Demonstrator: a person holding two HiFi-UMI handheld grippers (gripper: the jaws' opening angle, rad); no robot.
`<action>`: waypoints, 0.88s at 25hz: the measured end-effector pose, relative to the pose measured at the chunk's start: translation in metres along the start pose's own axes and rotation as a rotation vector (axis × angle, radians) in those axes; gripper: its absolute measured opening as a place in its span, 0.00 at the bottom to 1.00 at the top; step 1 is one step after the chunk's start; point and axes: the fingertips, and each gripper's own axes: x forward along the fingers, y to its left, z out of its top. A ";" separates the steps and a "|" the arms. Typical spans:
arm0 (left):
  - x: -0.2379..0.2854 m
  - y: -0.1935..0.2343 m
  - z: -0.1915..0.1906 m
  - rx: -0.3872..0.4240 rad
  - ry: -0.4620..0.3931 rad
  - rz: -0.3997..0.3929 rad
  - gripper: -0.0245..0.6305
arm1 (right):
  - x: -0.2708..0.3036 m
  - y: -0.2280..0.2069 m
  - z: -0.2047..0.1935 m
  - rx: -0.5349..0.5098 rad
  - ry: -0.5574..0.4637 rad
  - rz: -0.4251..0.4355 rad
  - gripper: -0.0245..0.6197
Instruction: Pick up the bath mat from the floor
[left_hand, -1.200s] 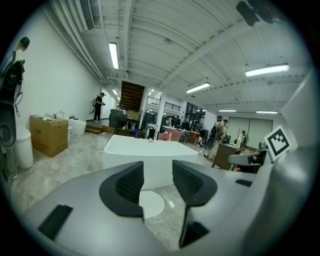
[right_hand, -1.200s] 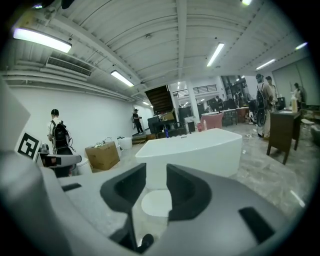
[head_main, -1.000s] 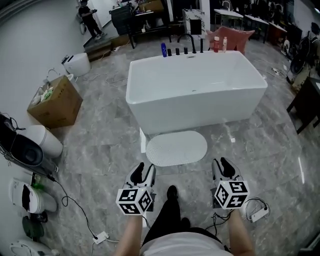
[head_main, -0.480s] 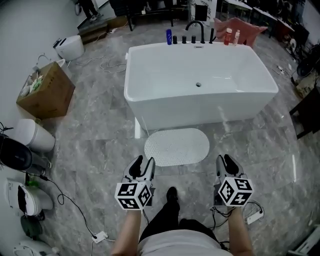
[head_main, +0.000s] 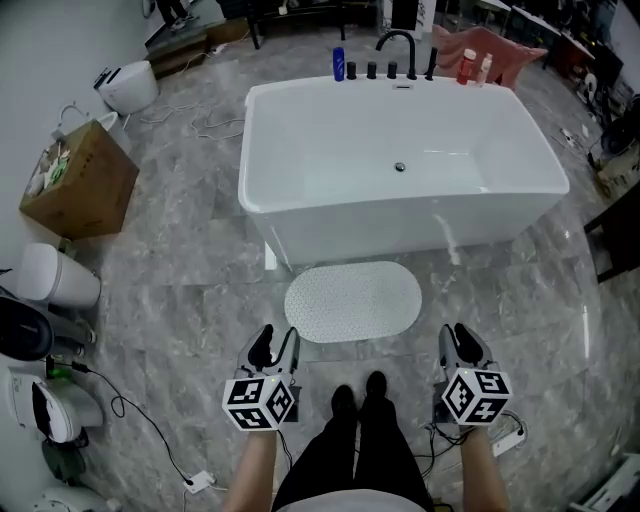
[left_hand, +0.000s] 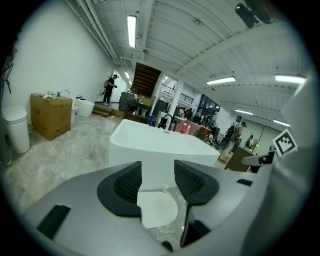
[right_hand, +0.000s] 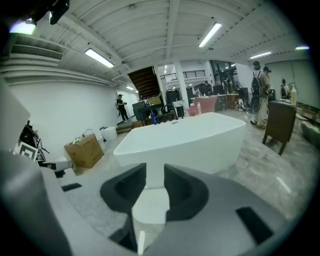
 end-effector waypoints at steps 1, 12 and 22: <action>0.008 0.004 -0.004 -0.006 0.006 0.012 0.34 | 0.009 -0.004 -0.004 -0.005 0.013 0.004 0.21; 0.095 0.041 -0.084 -0.056 0.077 0.157 0.38 | 0.131 -0.043 -0.058 -0.048 0.125 0.101 0.21; 0.162 0.097 -0.185 -0.047 0.101 0.219 0.40 | 0.252 -0.070 -0.143 -0.032 0.155 0.150 0.21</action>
